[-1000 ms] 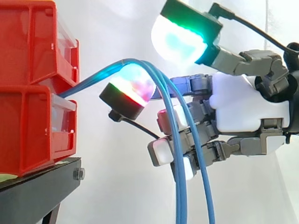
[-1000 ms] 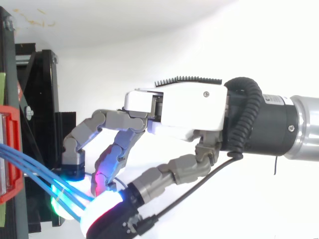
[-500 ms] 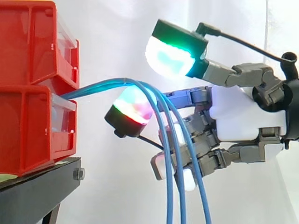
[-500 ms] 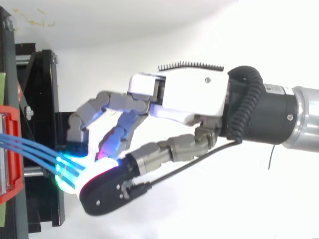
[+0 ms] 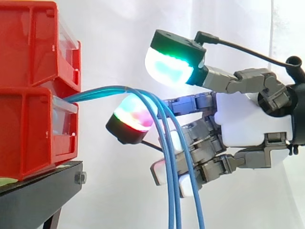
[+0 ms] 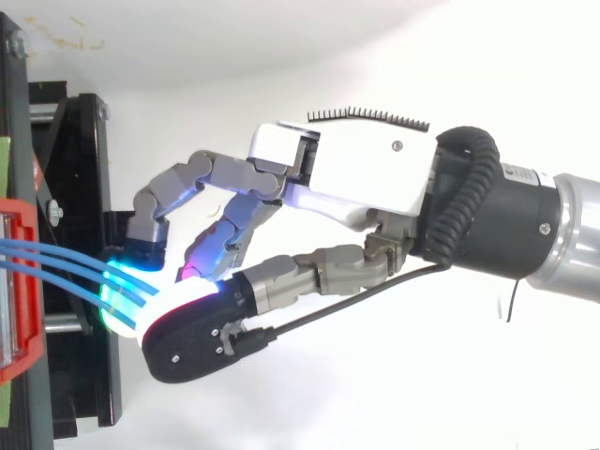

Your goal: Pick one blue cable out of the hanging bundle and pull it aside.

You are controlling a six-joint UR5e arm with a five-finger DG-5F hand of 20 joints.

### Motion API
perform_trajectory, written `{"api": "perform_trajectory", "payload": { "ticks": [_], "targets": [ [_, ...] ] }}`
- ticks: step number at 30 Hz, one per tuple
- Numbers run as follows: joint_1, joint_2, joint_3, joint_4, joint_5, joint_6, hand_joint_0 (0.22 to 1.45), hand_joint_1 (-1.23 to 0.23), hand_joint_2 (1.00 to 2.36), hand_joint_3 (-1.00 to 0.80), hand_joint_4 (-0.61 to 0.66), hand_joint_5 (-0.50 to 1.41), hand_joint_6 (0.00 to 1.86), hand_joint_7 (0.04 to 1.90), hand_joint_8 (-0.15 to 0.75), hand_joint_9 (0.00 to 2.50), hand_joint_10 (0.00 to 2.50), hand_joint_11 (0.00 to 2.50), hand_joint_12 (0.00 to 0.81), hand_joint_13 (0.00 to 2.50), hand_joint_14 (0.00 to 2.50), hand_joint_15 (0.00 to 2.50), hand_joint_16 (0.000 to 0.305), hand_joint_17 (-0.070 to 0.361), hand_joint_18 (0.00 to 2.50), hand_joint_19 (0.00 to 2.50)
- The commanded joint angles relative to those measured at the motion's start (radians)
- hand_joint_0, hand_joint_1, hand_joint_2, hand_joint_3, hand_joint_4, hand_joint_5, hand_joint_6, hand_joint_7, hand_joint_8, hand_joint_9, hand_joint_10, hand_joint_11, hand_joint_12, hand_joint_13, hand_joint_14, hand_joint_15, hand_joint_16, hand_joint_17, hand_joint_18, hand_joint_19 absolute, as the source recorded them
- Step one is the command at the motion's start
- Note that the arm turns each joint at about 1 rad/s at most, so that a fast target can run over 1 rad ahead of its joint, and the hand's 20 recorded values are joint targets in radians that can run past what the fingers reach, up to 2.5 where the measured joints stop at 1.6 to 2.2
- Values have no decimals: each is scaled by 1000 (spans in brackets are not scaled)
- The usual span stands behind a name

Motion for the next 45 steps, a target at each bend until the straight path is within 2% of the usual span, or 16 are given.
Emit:
{"api": "perform_trajectory", "payload": {
  "ticks": [1, 8, 10, 13, 15, 21, 28, 29, 32, 33, 35, 37, 38, 40, 43, 45],
  "targets": [
    [10, -1, 0, 21, 34, -2, 519, -630, 1000, -500, 29, -159, 863, 815, 315, 1125, 20, 765, 394, 922, 21, 640, 52, 117, 841, 711],
    [43, -4, 0, 67, 86, -27, 524, -640, 1000, -500, 29, -160, 860, 815, 315, 1125, 20, 761, 391, 923, 22, 644, 52, 117, 844, 711],
    [53, -16, 0, 73, 103, -25, 527, -642, 1000, -500, 30, -161, 860, 815, 310, 1121, 18, 763, 390, 923, 22, 646, 52, 116, 844, 711],
    [60, -37, 1, 83, 105, -2, 529, -648, 1000, -498, 27, -160, 859, 801, 313, 1120, 21, 769, 391, 925, 22, 643, 52, 116, 845, 712],
    [66, -59, 3, 110, 105, 62, 542, -661, 1002, -468, 26, -161, 858, 807, 309, 1119, 21, 766, 386, 922, 22, 639, 51, 114, 841, 717],
    [66, -74, 3, 116, 100, 140, 572, -693, 1014, -333, 4, -162, 862, 858, 301, 1120, 22, 772, 380, 921, 23, 643, 49, 111, 837, 713],
    [64, -74, 4, 110, 97, 163, 586, -749, 1023, -174, -20, -168, 878, 911, 302, 1107, 23, 774, 378, 920, 22, 637, 49, 110, 848, 714],
    [63, -74, 4, 110, 97, 168, 598, -771, 1023, -171, -23, -173, 892, 863, 301, 1101, 22, 766, 376, 920, 22, 631, 48, 109, 850, 707],
    [63, -74, 7, 106, 97, 169, 703, -875, 1019, -272, -132, -192, 924, 846, 292, 1082, 20, 765, 368, 931, 20, 618, 47, 105, 881, 683],
    [63, -74, 9, 105, 97, 169, 723, -880, 1016, -308, -145, -194, 928, 831, 281, 1076, 21, 776, 366, 931, 22, 620, 46, 104, 885, 674],
    [61, -74, 10, 105, 96, 169, 781, -900, 1000, -500, -121, -199, 932, 775, 260, 1073, 20, 771, 358, 936, 21, 615, 45, 101, 897, 660],
    [61, -74, 10, 105, 94, 169, 753, -899, 1000, -500, -66, -195, 918, 745, 254, 1076, 20, 780, 357, 938, 20, 606, 45, 100, 907, 650],
    [60, -74, 12, 105, 93, 169, 666, -891, 1000, -500, -24, -192, 911, 758, 262, 1084, 20, 787, 358, 934, 22, 618, 45, 101, 900, 667],
    [58, -74, 20, 99, 85, 169, 574, -862, 1000, -500, -6, -191, 909, 771, 275, 1082, 20, 779, 372, 923, 22, 627, 47, 106, 880, 683],
    [55, -74, 38, 73, 73, 169, 463, -708, 1000, -500, 39, -182, 905, 759, 326, 1103, 18, 764, 411, 936, 19, 639, 56, 127, 899, 698],
    [52, -74, 55, 39, 66, 169, 445, -622, 1000, -500, 46, -171, 896, 781, 338, 1116, 16, 752, 431, 942, 20, 641, 60, 134, 905, 708]
  ]
}}
